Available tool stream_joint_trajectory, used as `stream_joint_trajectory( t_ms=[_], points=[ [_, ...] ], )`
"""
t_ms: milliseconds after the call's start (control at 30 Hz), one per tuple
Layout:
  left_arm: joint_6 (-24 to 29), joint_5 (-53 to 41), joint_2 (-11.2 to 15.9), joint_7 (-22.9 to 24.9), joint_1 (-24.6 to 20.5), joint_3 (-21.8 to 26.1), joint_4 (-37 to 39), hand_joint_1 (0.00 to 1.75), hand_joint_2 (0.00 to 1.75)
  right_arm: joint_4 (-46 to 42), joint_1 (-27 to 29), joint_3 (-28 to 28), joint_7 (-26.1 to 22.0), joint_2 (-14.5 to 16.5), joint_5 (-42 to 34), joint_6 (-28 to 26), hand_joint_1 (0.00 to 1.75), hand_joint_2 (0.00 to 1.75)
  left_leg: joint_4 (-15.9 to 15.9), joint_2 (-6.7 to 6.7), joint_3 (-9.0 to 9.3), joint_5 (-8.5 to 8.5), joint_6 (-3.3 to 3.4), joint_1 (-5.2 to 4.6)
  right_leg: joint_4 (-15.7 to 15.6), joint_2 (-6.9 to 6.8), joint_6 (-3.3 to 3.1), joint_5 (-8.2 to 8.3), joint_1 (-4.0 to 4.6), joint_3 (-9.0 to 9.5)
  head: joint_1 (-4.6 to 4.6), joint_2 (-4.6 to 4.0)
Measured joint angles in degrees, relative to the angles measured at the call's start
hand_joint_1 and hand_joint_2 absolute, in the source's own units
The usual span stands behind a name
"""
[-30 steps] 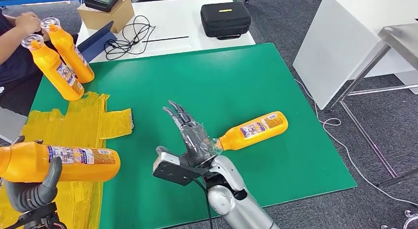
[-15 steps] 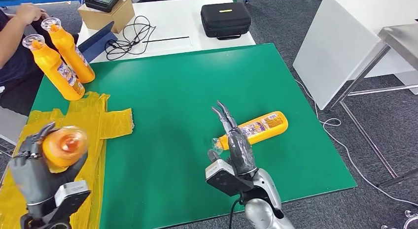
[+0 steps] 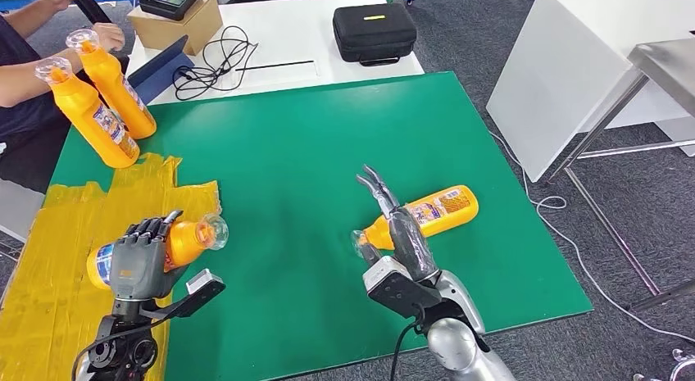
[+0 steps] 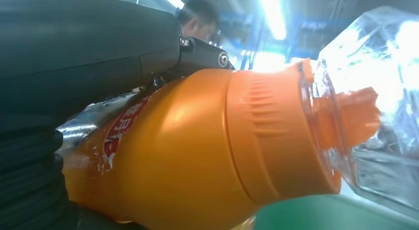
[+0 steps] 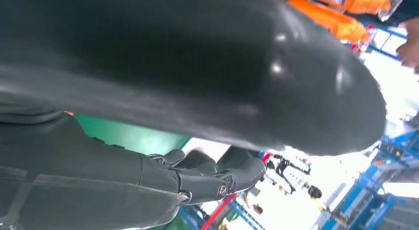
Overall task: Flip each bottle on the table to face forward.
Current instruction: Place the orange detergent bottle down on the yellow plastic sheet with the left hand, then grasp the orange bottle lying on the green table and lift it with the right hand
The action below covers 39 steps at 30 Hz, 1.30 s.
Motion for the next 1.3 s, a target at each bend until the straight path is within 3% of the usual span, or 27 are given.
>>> stream_joint_trajectory(
  t_ms=[167,467,667,700,800,833,1067,1300],
  points=[
    [0.3,-0.2,0.7,-0.1,-1.2,-0.1,5.6,1.75,1.75,0.8,-0.6,0.0,-0.3,-1.0,-0.9,0.7,0.00,0.00,0.0,-0.04,-0.04,-0.01,0.00,-0.01,0.0,-0.02,0.00,-0.01,-0.02,-0.01,-0.01,0.00],
    [0.4,-0.6,0.9,0.1,-1.5,-0.1,8.7,1.75,1.75,1.4,-0.7,0.0,-0.6,-1.6,-1.4,1.1,0.00,0.00,0.0,-0.04,-0.04,-0.01,0.00,0.00,0.0,-0.02,0.00,-0.01,-0.01,-0.01,0.00,0.00],
    [0.5,-9.1,1.6,3.0,-2.0,0.1,12.8,1.75,1.75,2.0,-1.4,0.7,-2.0,-2.0,-5.4,4.7,0.00,0.00,0.0,-0.02,-0.04,-0.01,-0.01,0.00,0.0,-0.02,0.00,-0.02,-0.01,-0.01,0.00,0.00],
    [0.5,-10.7,1.8,3.4,-2.1,0.3,13.7,1.44,1.75,2.2,-1.6,0.8,-2.2,-2.1,-5.9,5.0,0.00,0.00,0.0,-0.03,-0.04,-0.01,-0.01,0.00,0.0,-0.02,0.00,-0.02,-0.01,-0.01,0.00,0.00],
    [0.8,-13.2,2.5,4.0,-3.6,1.1,17.3,0.13,0.44,2.6,-2.0,1.0,-2.6,-2.3,-7.0,5.8,0.00,0.00,0.0,-0.06,-0.02,-0.01,-0.01,0.01,0.0,-0.05,0.00,-0.02,-0.01,0.04,0.01,0.00],
    [0.9,-13.1,2.8,3.8,-4.2,1.4,18.6,0.00,0.00,2.7,-2.2,1.0,-2.7,-2.3,-7.2,5.9,0.00,0.00,0.0,-0.06,0.00,-0.01,-0.01,0.01,0.0,-0.05,-0.01,-0.02,-0.01,0.07,0.01,0.00],
    [1.0,-11.8,4.5,0.2,-5.7,1.9,22.4,0.00,0.00,5.1,-4.6,1.3,-2.7,-1.8,-7.5,7.7,0.00,0.00,0.0,-0.06,0.19,-0.01,-0.02,0.01,0.0,-0.05,-0.01,-0.02,-0.01,0.29,0.00,0.00],
    [1.0,-6.7,6.5,-5.2,-0.7,5.4,20.5,0.00,0.00,10.3,-8.0,4.2,-3.7,0.4,-7.4,8.1,0.00,0.00,-0.1,-0.01,0.30,-0.02,-0.04,0.03,0.0,0.01,-0.02,-0.04,-0.01,0.35,-0.01,0.00]
  ],
)
